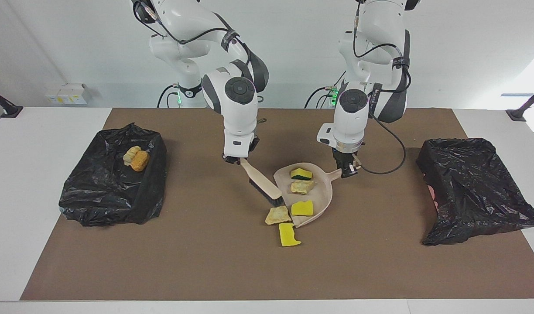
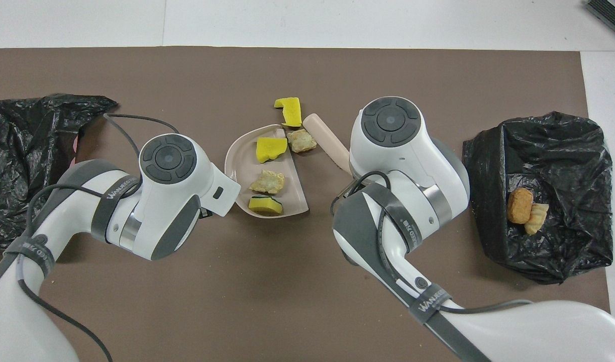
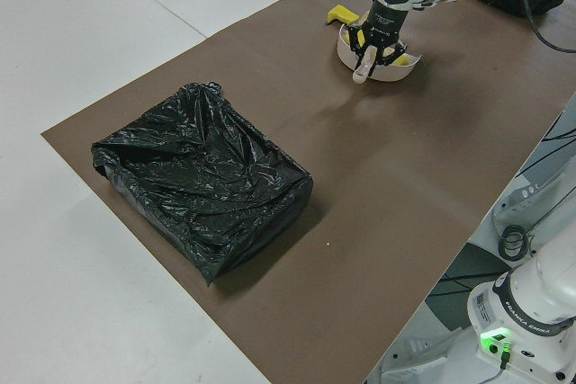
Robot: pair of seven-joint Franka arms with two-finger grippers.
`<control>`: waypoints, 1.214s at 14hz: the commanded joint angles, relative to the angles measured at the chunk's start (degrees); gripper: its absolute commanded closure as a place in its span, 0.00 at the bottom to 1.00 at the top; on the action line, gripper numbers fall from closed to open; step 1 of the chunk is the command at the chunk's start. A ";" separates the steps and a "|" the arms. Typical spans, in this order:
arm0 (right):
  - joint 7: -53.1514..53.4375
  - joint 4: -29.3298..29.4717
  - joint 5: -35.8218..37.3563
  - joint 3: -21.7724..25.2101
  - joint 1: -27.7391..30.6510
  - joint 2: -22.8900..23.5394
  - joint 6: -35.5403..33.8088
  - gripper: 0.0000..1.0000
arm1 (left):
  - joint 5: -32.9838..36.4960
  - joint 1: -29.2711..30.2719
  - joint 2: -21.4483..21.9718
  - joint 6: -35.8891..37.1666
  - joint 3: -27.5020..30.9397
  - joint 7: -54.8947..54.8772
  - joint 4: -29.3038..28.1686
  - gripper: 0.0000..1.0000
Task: Sweep and dump trash in bin
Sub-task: 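Sweep the remaining yellow scrap toward the dustpan with the right gripper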
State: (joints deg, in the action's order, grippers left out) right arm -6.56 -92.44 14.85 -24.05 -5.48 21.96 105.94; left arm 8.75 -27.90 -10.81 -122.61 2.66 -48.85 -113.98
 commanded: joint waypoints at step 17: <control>-1.63 8.25 -7.28 -2.66 0.30 9.07 -12.78 1.00 | 0.74 -4.19 2.46 8.26 0.85 10.88 -0.27 1.00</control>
State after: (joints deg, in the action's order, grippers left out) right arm -12.00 -81.56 10.72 -26.36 -5.18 33.42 93.49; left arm 8.75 -32.90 -9.77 -114.62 3.65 -41.45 -112.90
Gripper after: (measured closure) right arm 0.740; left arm 0.687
